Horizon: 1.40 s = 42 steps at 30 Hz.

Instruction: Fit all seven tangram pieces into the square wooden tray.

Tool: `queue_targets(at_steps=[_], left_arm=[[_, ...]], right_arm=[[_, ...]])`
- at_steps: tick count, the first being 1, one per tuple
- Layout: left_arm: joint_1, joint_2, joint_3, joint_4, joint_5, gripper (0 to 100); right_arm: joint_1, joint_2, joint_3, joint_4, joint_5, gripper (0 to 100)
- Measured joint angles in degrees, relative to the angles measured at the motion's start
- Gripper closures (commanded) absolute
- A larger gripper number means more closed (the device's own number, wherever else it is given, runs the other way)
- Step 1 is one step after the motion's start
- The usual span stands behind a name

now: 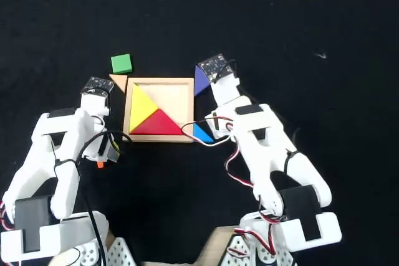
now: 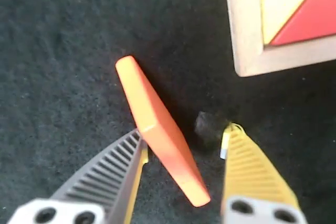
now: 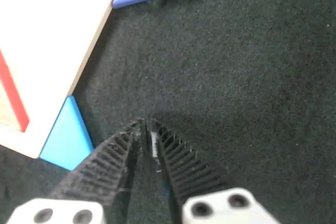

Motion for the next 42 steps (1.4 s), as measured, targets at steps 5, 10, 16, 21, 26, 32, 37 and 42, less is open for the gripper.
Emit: queue_targets(at_steps=[5,10,16,21,26,32,37,42], left_arm=[[0.0,0.0,0.0,0.0,0.4,84],[0.0,0.0,-1.8,0.0,0.4,84],[0.1,0.0,-6.3,4.3,0.9,85],[2.6,0.8,-7.6,5.6,3.7,91],[4.9,0.8,-7.6,6.0,3.8,95],[4.7,0.8,-7.6,6.0,3.8,95],[4.7,0.8,-7.6,6.0,3.8,86],[2.9,0.8,-8.3,9.9,4.4,78]], right_arm=[[0.0,0.0,0.0,0.0,0.0,98.7],[0.0,0.0,0.0,0.0,0.0,98.7],[0.0,0.0,0.0,0.0,0.0,98.7],[0.0,0.0,0.0,0.0,0.0,98.7],[0.0,0.0,0.0,0.0,0.0,98.7],[0.0,0.0,0.0,0.0,0.0,98.7],[0.0,0.0,0.0,0.0,0.0,98.7],[0.0,0.0,0.0,0.0,0.0,98.7]])
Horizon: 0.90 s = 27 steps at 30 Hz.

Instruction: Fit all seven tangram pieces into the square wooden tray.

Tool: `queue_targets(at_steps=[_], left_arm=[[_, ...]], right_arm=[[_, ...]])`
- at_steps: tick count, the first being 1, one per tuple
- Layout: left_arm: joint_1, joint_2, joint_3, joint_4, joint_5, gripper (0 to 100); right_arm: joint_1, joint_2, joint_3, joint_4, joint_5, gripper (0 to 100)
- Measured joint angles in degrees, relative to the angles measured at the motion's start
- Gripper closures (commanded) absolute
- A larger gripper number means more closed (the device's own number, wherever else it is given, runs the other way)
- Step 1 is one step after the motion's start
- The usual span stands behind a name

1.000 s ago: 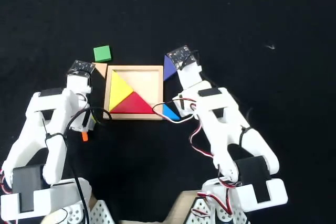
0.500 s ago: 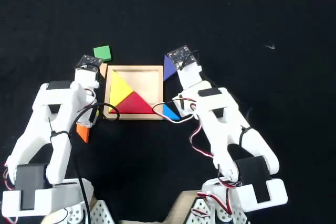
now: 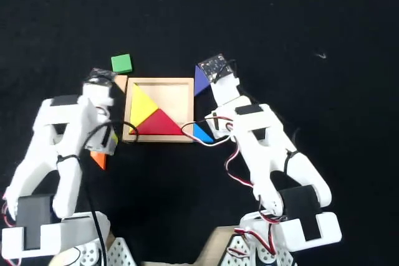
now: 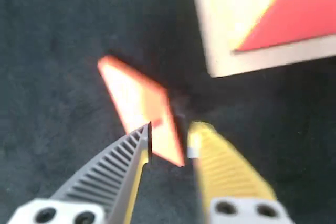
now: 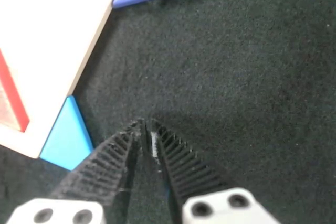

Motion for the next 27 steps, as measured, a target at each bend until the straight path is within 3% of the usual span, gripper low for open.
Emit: queue_targets(at_steps=[3,9,14,27], left_arm=[[-3.5,0.2,0.0,-0.4,-1.0,78],[-4.0,0.0,6.2,-8.2,-3.8,78],[-3.3,0.1,6.3,-8.4,-3.7,78],[-2.8,11.4,-2.7,-4.2,-3.8,90]], right_arm=[[0.0,0.0,0.0,0.0,0.0,98.7],[0.0,0.0,0.0,0.0,0.0,98.7],[0.0,0.0,0.0,0.0,0.0,98.7],[0.0,0.0,0.0,0.0,0.0,98.7]])
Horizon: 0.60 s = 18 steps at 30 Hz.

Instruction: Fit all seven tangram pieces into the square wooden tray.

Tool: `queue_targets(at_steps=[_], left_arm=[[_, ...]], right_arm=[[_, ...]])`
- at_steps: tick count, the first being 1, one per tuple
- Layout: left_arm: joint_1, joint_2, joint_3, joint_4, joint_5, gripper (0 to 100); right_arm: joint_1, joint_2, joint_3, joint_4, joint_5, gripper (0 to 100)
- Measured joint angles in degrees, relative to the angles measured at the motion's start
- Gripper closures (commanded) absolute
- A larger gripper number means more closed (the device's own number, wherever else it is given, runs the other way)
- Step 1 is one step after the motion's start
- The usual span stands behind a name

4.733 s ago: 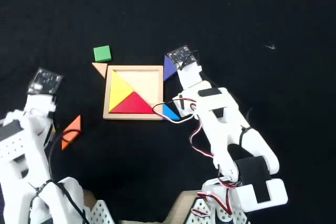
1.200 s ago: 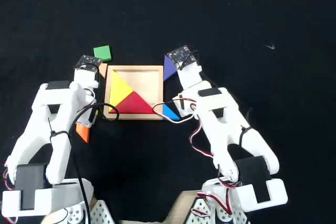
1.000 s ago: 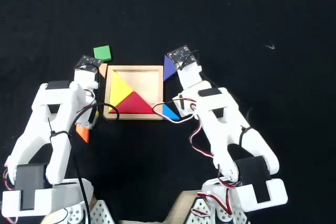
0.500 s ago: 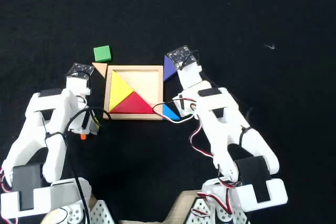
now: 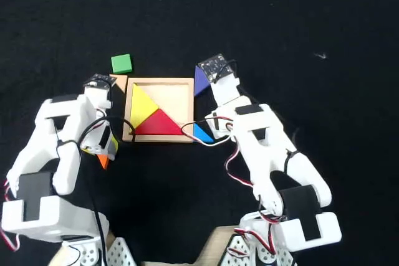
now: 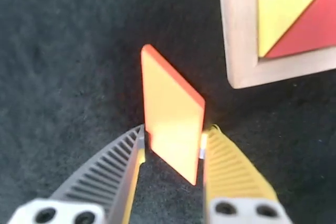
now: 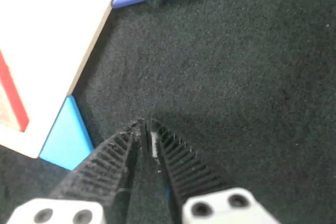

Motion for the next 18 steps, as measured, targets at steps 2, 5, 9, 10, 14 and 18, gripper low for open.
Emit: queue_targets(at_steps=[2,5,9,10,14,18], left_arm=[[0.4,0.5,-0.4,0.1,0.0,91],[0.4,0.5,-0.6,0.1,0.0,91],[0.4,0.6,-0.6,0.1,0.0,91],[0.4,0.6,-0.6,0.1,0.0,91],[2.2,-1.6,-0.6,1.1,1.4,91],[6.2,-9.6,-0.7,4.2,5.2,91]], right_arm=[[0.0,0.0,0.0,0.0,0.0,98.7],[0.0,0.0,0.0,0.0,0.0,98.7],[0.0,0.0,0.0,0.0,0.0,98.7],[0.0,0.0,0.0,0.0,0.0,98.7],[0.0,0.0,0.0,0.0,0.0,98.7],[0.0,0.0,0.0,0.0,0.0,98.7]])
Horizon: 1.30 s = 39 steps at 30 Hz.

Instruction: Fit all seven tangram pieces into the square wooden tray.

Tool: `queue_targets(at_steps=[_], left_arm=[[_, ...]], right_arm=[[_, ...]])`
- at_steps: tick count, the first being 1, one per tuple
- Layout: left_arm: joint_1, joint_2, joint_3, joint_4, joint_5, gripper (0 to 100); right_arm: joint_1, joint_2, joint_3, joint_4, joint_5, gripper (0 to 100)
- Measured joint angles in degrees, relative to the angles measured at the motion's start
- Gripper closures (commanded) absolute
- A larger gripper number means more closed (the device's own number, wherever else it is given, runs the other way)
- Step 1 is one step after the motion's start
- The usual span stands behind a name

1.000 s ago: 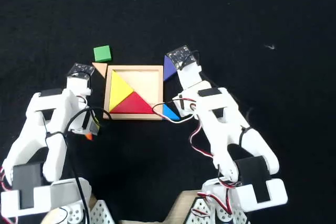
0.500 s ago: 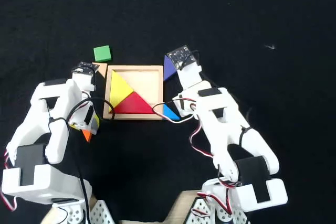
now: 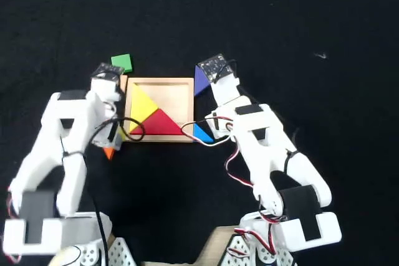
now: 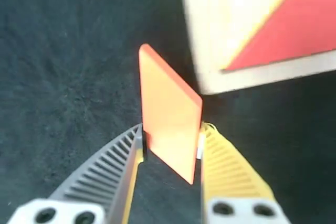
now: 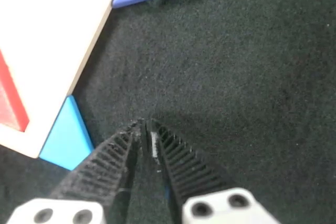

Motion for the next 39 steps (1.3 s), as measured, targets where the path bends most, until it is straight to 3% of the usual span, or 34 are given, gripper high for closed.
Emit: queue_targets(at_steps=[9,13,18,26,30,36,39], left_arm=[[11.7,-16.9,-0.6,4.1,10.8,90],[19.3,-14.7,-5.4,4.2,19.8,90],[26.1,-2.4,-15.8,4.2,31.1,90],[28.7,19.7,-30.9,4.2,41.7,90],[29.7,21.2,-33.0,4.2,45.7,90],[30.2,22.2,-33.1,3.3,46.3,90],[30.2,23.8,-33.1,3.3,46.3,84]], right_arm=[[0.0,0.0,0.0,0.0,0.0,98.7],[0.0,0.0,0.0,0.0,0.0,98.7],[4.6,0.0,0.0,0.0,-0.1,98.7],[6.4,0.0,0.0,0.0,-2.9,98.7],[6.4,0.0,0.0,0.0,-2.9,98.7],[6.4,0.0,0.0,0.0,-2.9,98.7],[6.4,0.0,0.0,0.0,-2.9,98.7]])
